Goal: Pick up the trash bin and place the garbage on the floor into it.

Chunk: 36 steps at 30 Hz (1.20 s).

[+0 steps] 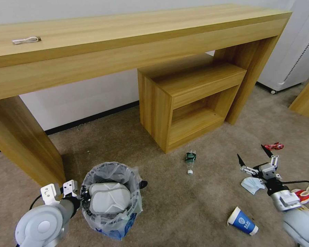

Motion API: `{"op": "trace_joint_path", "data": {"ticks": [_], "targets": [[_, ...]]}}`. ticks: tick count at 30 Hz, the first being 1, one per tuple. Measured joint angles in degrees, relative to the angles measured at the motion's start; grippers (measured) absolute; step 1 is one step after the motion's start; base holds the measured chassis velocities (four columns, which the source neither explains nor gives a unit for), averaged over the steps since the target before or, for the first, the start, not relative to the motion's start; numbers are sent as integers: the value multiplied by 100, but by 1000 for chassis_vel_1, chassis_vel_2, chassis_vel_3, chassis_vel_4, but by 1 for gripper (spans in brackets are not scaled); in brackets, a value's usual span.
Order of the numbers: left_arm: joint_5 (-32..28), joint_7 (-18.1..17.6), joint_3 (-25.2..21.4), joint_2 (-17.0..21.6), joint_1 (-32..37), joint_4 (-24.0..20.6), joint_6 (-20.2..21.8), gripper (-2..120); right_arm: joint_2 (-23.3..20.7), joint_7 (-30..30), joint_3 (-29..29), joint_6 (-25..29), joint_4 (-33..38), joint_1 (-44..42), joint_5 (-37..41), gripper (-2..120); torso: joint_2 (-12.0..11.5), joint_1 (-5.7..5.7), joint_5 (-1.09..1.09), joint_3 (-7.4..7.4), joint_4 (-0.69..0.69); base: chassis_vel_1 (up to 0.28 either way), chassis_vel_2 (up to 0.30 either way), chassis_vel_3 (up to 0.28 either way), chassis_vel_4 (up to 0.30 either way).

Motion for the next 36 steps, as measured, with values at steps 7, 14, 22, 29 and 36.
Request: {"op": "trace_joint_path", "data": {"ticks": [7, 14, 22, 29, 36], "targets": [[0, 19, 18, 19, -58, 94, -8, 0, -123, -67, 150, 124, -222, -307, -160, 100, 0, 0, 2, 0, 0, 0, 0, 0, 0], [20, 59, 66, 20, -141, 265, -14, 0, -239, -353, 250, 491, -556, -994, -677, 100, 0, 0, 2, 0, 0, 0, 0, 0, 0], [52, 98, 139, 10, -281, 468, -25, 0, -159, -433, 239, 781, -916, -1521, -1111, 100, 0, 0, 0, 0, 0, 0, 0, 0, 0], [160, 176, 220, -26, -357, 623, -48, 0, -23, -449, 195, 961, -1165, -1836, -1474, 100, 0, 0, 3, -1, 1, 0, 0, 0, 0], [176, 204, 237, -27, -430, 695, -54, 0, 46, -437, 190, 1059, -1406, -2048, -1760, 100, 0, 0, 2, 0, 1, 0, 0, 0, 0]]}}
